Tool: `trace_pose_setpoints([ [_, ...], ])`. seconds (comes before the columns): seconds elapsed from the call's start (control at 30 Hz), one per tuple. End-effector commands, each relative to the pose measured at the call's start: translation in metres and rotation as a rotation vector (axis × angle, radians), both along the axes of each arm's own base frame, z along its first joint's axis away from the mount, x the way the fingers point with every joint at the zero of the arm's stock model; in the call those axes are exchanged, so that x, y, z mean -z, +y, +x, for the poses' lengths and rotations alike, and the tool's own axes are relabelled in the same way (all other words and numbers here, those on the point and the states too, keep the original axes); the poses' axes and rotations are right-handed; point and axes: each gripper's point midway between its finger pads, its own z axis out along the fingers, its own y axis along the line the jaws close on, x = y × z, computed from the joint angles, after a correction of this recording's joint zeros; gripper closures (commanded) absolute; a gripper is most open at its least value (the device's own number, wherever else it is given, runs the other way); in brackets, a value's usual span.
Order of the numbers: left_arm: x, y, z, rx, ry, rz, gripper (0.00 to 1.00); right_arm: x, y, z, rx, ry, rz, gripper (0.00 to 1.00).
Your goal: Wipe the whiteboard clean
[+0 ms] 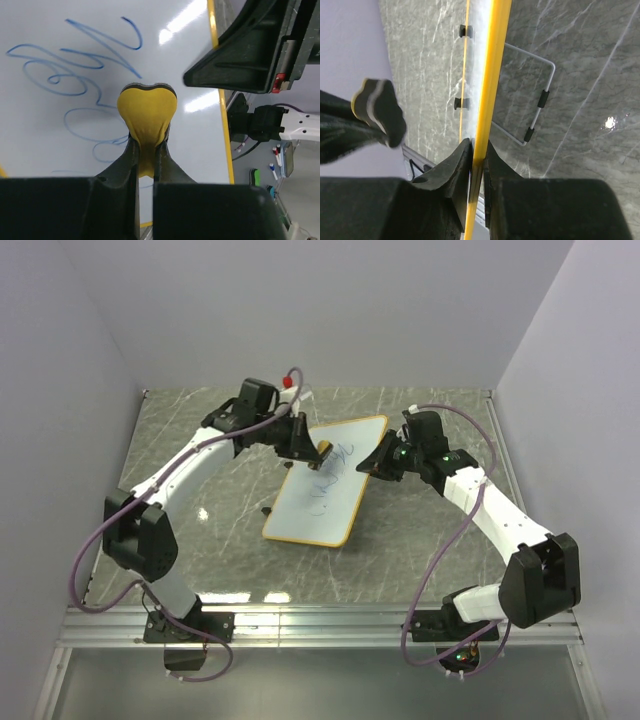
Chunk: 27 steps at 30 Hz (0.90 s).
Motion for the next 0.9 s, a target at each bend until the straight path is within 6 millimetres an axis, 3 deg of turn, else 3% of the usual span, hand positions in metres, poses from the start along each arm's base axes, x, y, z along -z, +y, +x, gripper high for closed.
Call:
trace_pose_setpoints([
  [0.0,-0.013,-0.027,-0.003,0.087,-0.049,-0.01,1.0,0.023,-0.007,-0.006,-0.04,0.008,-0.098,0.9],
  [0.1,0.003,-0.042,-0.006,0.11,-0.011,0.03,1.0,0.025,-0.006,-0.009,-0.041,0.012,-0.097,0.92],
  [0.13,0.019,-0.042,0.0,0.085,0.01,0.077,1.0,0.024,-0.007,-0.01,-0.038,0.012,-0.096,0.92],
  [0.2,0.034,-0.045,-0.006,0.095,0.065,0.14,1.0,0.026,-0.008,-0.011,-0.037,0.015,-0.098,0.92],
  [0.27,0.065,-0.042,-0.004,0.069,0.115,0.235,1.0,0.026,-0.009,-0.013,-0.033,0.014,-0.101,0.92],
  [0.57,0.137,-0.005,-0.022,-0.016,0.226,0.418,1.0,0.02,-0.011,-0.012,-0.03,0.001,-0.112,0.95],
  [0.7,0.187,0.021,-0.04,-0.068,0.323,0.511,1.0,0.02,-0.011,-0.013,-0.038,-0.002,-0.116,0.97],
  [0.77,0.201,0.03,-0.041,-0.094,0.342,0.53,1.0,0.02,-0.012,-0.013,-0.038,0.001,-0.119,0.99],
  [0.87,0.204,0.034,-0.037,-0.12,0.355,0.525,1.0,0.02,-0.011,-0.013,-0.046,0.001,-0.12,1.0],
])
